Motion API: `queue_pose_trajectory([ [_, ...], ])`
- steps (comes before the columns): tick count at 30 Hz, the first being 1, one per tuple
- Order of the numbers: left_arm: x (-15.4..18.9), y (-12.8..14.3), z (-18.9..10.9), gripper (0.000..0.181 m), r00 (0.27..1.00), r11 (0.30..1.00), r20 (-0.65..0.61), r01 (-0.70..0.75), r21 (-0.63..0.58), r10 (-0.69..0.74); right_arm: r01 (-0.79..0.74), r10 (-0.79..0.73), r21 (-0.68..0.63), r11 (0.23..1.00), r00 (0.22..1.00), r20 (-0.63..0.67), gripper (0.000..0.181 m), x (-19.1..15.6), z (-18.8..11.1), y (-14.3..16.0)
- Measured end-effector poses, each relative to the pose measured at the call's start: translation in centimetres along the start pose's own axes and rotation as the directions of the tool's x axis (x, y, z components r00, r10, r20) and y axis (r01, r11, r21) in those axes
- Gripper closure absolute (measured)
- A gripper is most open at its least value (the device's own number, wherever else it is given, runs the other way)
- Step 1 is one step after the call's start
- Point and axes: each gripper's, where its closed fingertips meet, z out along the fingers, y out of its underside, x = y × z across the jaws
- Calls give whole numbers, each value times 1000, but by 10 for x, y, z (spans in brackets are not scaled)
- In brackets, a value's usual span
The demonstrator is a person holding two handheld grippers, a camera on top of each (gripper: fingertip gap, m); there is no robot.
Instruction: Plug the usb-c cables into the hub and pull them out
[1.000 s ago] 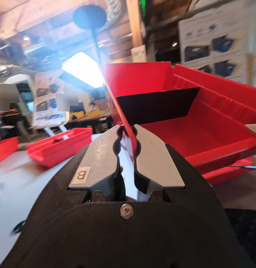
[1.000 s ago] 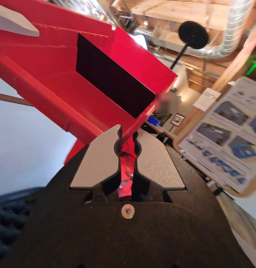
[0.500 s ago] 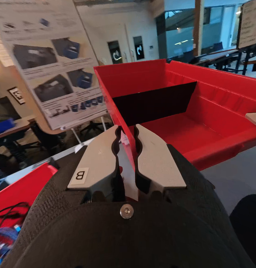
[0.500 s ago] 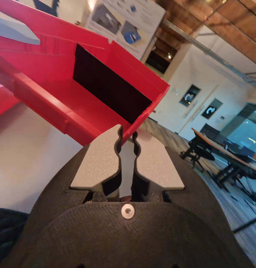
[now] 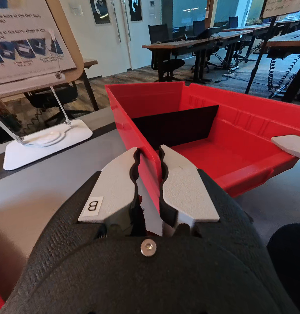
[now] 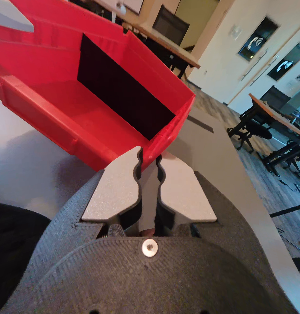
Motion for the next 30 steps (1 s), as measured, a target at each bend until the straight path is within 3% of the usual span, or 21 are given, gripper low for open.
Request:
queue_pose_trajectory([
  [7, -1, 11, 1, 158, 999, 1000, -21, 25, -11, -25, -19, 21, -36, 999, 999, 42, 167, -7, 6, 10],
  [13, 18, 40, 5, 150, 991, 988, -121, -66, -141, 49, -56, 58, -96, 994, 998, 13, 158, 4, 6, 22],
  [18, 28, 46, 5, 144, 983, 981, -182, -74, -180, 41, -91, 96, -129, 988, 995, 37, 157, 5, 5, 32],
  [24, 31, 49, -4, 134, 969, 974, -249, -46, -223, -12, -177, 178, -36, 984, 983, 39, 151, 13, -2, 14],
  [30, 30, 20, -47, 118, 958, 993, -287, -36, -113, 1, -266, 254, 110, 958, 961, 109, 122, 13, -12, -14],
])
